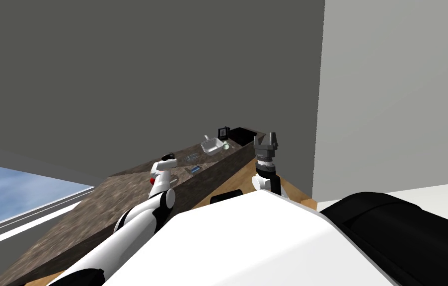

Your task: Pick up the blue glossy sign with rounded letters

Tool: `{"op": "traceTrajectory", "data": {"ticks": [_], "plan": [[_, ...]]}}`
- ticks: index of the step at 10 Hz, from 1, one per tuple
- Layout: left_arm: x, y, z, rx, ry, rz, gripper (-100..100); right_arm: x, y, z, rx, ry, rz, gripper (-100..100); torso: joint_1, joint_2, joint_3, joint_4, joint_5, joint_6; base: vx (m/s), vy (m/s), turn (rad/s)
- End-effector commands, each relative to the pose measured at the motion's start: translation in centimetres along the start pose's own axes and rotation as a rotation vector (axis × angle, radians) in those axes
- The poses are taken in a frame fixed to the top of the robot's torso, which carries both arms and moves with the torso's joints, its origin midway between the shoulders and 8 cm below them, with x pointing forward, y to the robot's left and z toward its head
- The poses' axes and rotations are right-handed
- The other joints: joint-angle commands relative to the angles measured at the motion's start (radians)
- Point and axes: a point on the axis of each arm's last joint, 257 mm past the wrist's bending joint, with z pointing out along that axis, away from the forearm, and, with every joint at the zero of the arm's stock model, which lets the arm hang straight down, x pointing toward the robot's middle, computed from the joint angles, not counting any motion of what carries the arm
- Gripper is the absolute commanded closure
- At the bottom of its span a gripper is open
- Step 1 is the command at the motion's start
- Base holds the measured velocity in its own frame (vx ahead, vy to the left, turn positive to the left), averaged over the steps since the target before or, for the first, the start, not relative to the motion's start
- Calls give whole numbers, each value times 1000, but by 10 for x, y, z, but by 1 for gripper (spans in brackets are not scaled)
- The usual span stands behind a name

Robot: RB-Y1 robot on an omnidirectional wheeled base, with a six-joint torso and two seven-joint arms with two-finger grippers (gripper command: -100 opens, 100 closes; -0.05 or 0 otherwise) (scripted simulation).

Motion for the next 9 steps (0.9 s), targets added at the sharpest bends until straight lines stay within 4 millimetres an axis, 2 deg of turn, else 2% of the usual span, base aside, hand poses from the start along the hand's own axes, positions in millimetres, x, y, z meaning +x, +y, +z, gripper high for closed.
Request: {"op": "traceTrajectory", "data": {"ticks": [1,4,9], "plan": [[-1,6,-1,-27,-2,-1,-100,0,0,0,0,0,0,0,0,0,0,0,0,0,3,-10,6],[-15,11,3,-118,-25,-16,-100,0,0,0,0,0,0,0,1,0,0,0,0,0,11,-24,-40],[-29,32,0,-269,-46,-34,-100,0,0,0,0,0,0,0,0,-1,-1,0,0,0,21,-33,-36]]}}
